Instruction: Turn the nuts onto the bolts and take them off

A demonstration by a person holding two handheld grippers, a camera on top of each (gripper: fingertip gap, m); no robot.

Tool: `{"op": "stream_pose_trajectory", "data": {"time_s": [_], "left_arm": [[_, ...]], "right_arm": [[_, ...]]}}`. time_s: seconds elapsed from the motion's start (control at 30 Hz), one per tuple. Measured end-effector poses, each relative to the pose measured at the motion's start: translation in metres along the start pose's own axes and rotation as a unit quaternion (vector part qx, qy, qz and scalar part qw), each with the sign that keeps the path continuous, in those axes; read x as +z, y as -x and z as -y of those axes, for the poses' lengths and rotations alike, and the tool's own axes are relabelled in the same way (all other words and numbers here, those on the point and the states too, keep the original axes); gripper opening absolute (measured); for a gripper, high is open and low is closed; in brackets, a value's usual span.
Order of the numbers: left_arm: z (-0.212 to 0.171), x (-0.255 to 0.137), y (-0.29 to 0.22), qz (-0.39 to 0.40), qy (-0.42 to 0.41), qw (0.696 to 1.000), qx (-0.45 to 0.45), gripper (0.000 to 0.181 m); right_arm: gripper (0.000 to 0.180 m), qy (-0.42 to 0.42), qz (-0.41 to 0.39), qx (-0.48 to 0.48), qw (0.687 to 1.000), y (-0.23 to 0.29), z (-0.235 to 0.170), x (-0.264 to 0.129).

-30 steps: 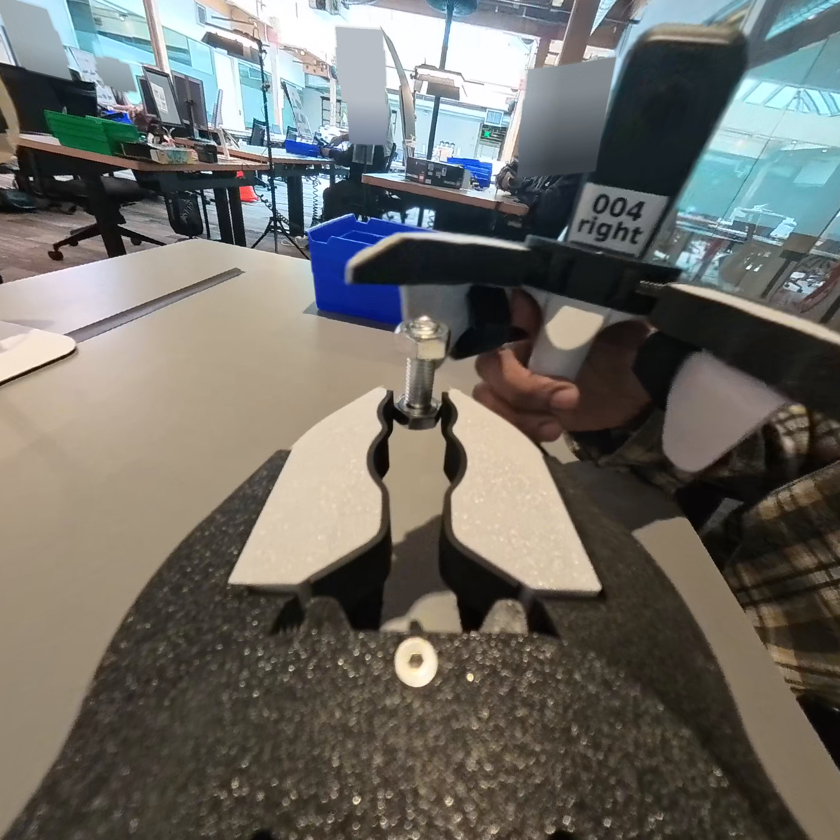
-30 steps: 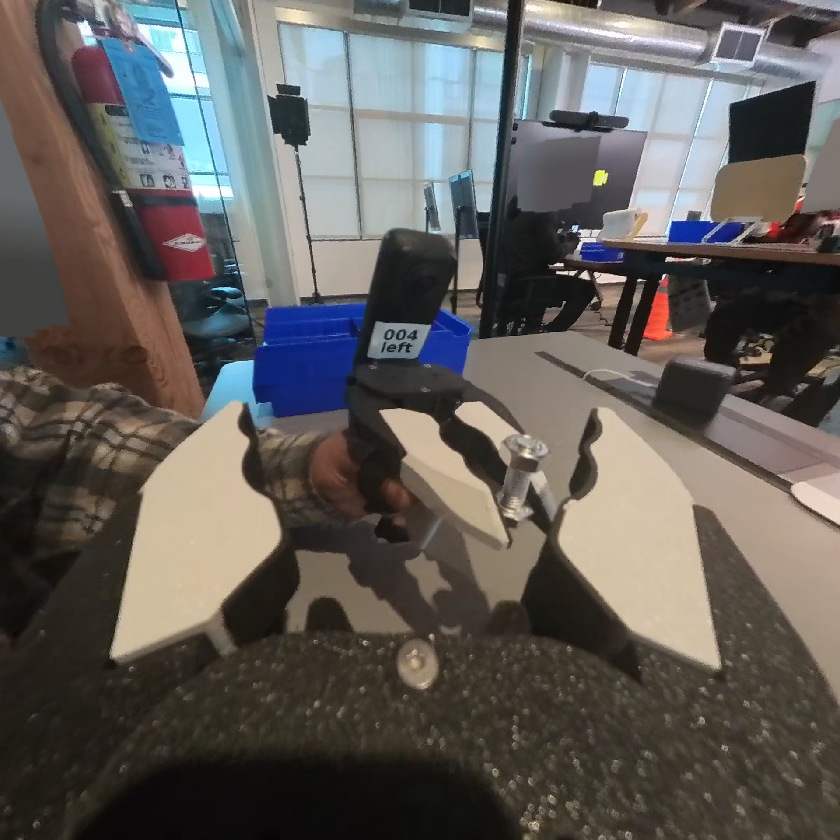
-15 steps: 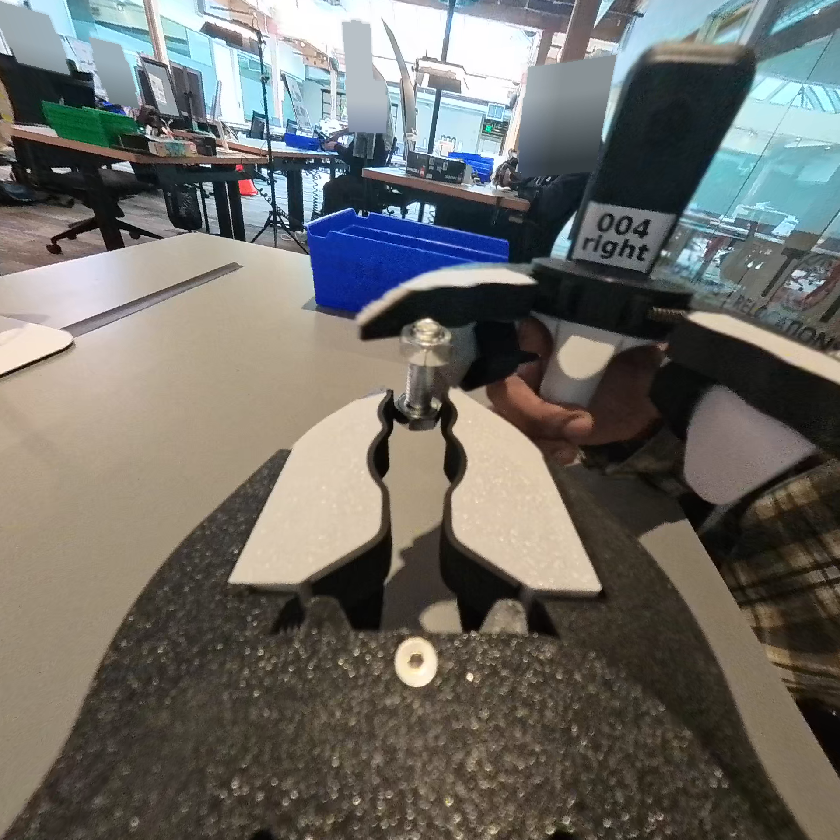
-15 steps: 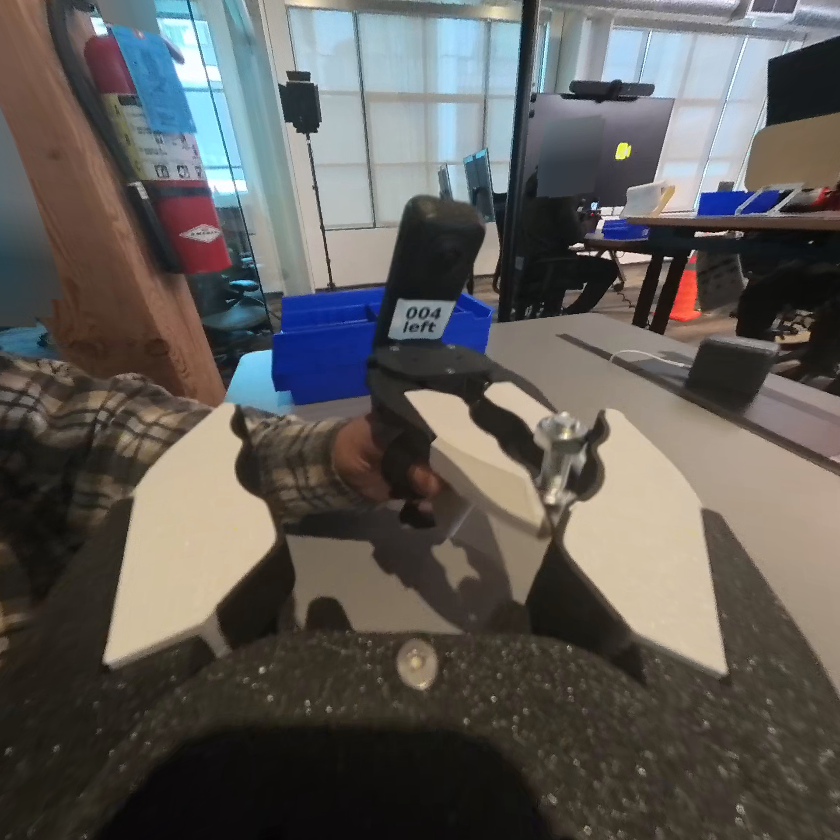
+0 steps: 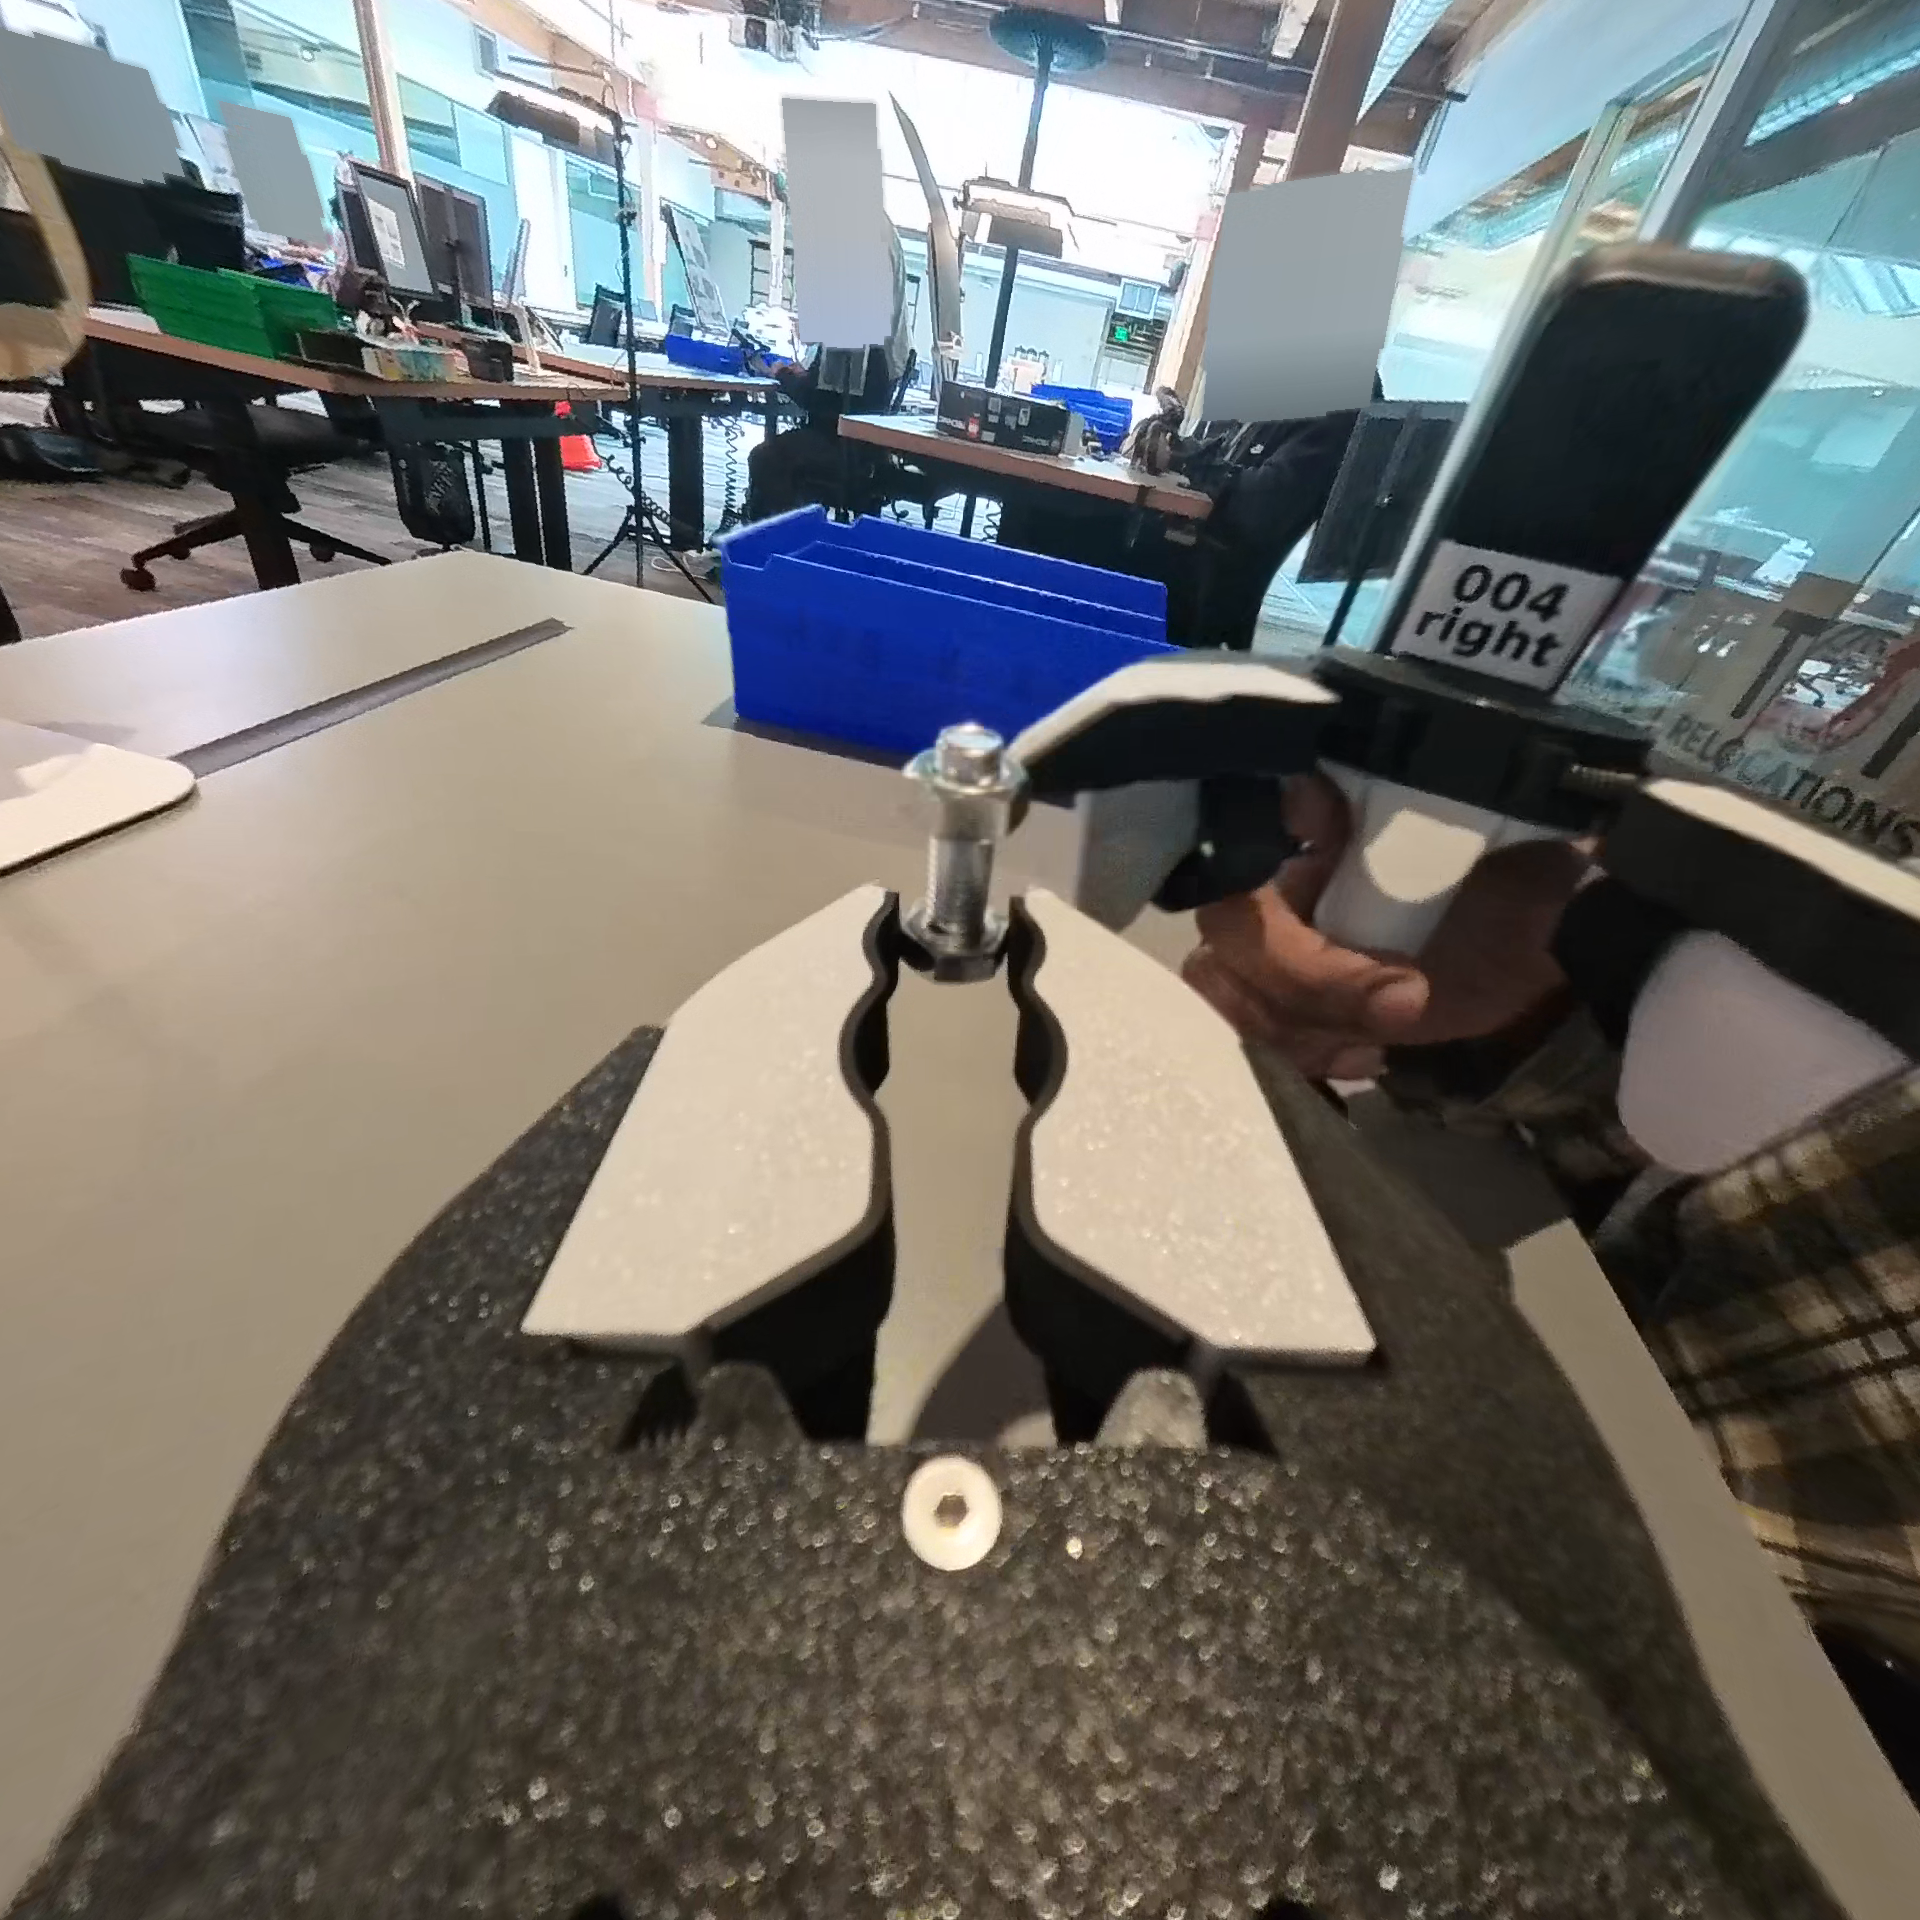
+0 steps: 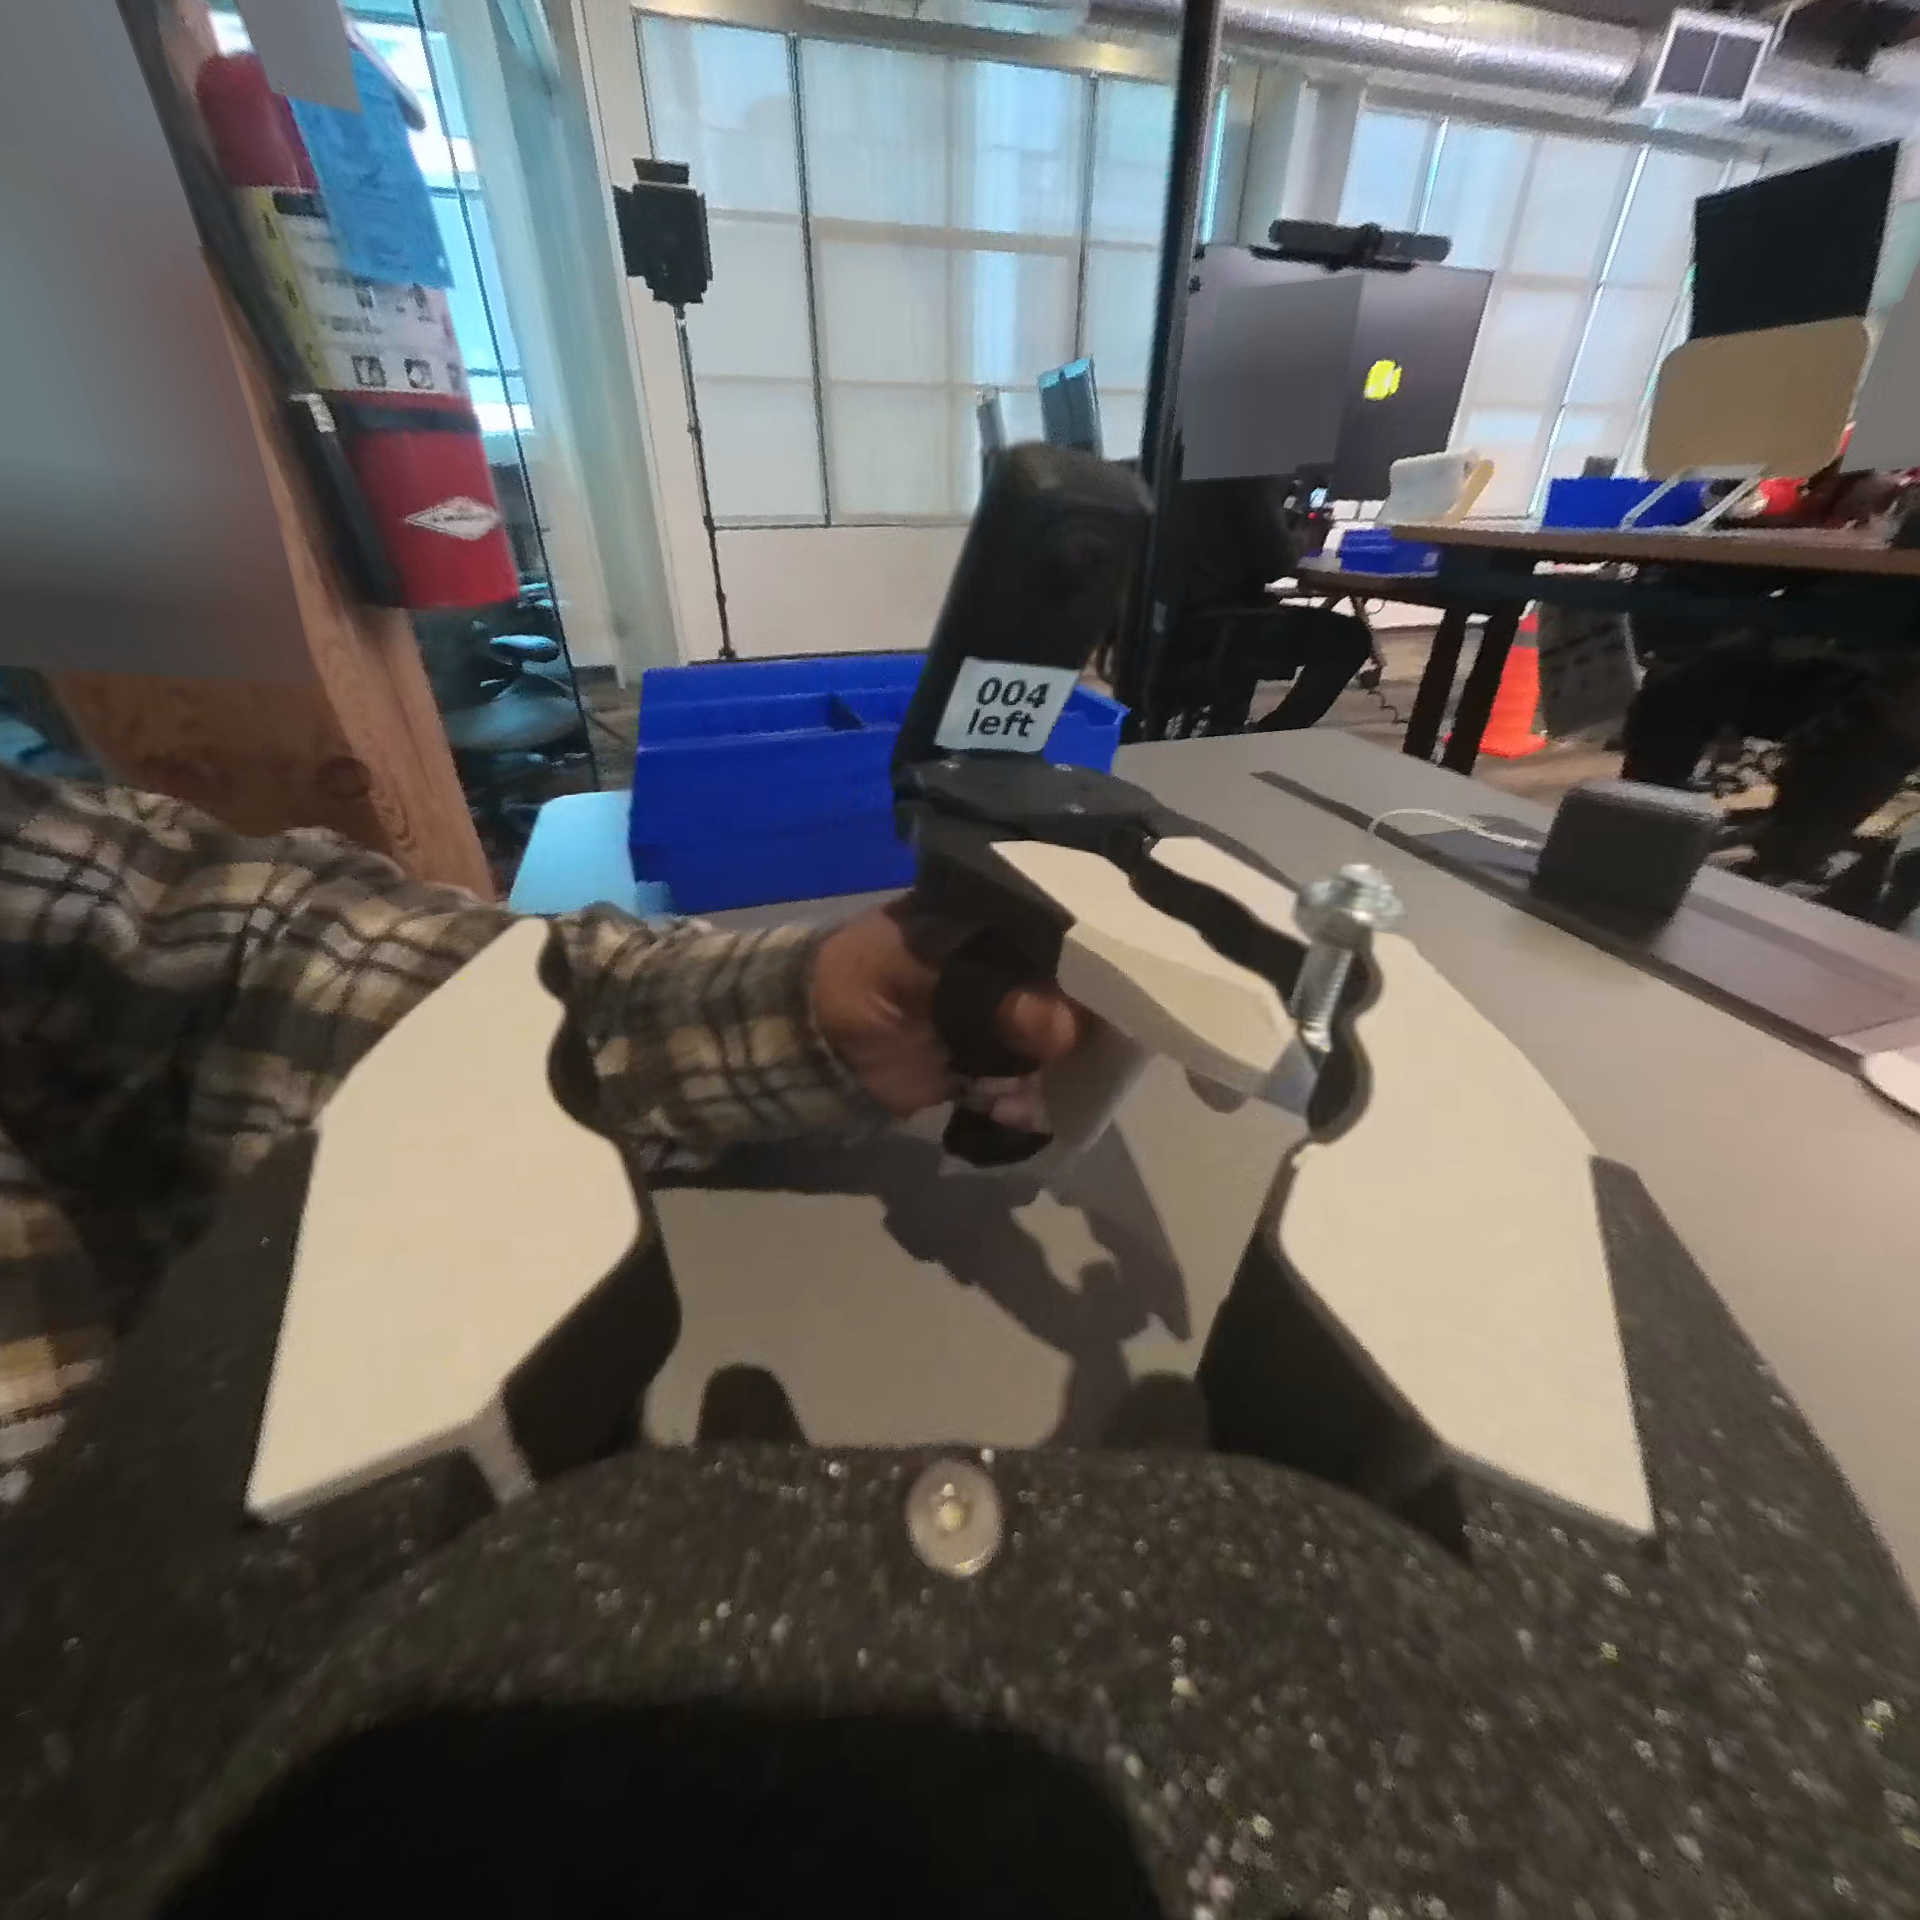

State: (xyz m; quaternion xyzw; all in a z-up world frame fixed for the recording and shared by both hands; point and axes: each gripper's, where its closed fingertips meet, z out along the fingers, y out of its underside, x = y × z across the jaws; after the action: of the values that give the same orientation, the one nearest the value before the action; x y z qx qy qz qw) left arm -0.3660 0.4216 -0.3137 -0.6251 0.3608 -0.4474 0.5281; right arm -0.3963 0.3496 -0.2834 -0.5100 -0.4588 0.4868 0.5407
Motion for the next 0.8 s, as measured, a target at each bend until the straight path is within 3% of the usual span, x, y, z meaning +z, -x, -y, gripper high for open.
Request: {"op": "stream_pose_trajectory", "data": {"time_s": [0.13, 0.27, 0.43, 0.67, 0.8], "left_arm": [[-0.002, 0.002, -0.001, -0.005, 0.003, 1.000, -0.003, 0.019], [-0.001, 0.003, -0.005, -0.008, 0.002, 1.000, 0.003, 0.019], [0.000, -0.001, 0.001, 0.000, 0.000, 1.000, -0.003, 0.019], [-0.002, 0.004, -0.006, -0.009, 0.005, 1.000, 0.002, 0.019], [0.000, 0.000, 0.000, 0.003, 0.003, 1.000, -0.002, 0.019]], "right_arm": [[0.137, -0.012, -0.018, -0.007, 1.000, -0.018, 0.013, 0.007], [0.141, 0.006, 0.012, 0.022, 1.000, -0.015, 0.000, 0.022], [0.135, -0.020, -0.015, 0.000, 1.000, 0.003, 0.007, -0.004], [0.142, 0.000, 0.000, 0.012, 1.000, -0.015, 0.002, 0.024], [0.140, -0.008, -0.013, 0.000, 1.000, 0.001, 0.004, 0.004]]}}
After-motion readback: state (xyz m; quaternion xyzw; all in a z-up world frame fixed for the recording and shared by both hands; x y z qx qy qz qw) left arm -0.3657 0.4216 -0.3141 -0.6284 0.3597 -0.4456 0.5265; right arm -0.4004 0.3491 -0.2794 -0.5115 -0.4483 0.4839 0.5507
